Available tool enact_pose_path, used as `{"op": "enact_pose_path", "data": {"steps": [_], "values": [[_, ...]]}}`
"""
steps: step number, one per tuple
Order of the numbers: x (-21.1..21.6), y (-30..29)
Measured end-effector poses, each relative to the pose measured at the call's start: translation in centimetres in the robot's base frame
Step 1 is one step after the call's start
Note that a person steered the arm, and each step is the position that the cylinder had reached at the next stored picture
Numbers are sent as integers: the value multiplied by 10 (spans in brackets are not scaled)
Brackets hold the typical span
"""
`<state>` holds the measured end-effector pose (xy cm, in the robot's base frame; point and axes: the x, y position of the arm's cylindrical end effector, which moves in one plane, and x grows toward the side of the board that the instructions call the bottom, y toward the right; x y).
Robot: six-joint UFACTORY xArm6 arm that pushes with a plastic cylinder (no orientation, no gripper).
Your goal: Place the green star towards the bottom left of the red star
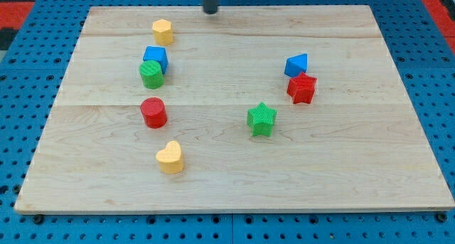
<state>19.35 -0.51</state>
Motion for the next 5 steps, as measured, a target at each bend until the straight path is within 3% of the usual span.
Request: {"op": "enact_pose_path", "data": {"steps": [1,2,3,5], "values": [[29,20],[90,31],[90,59],[139,231]]}}
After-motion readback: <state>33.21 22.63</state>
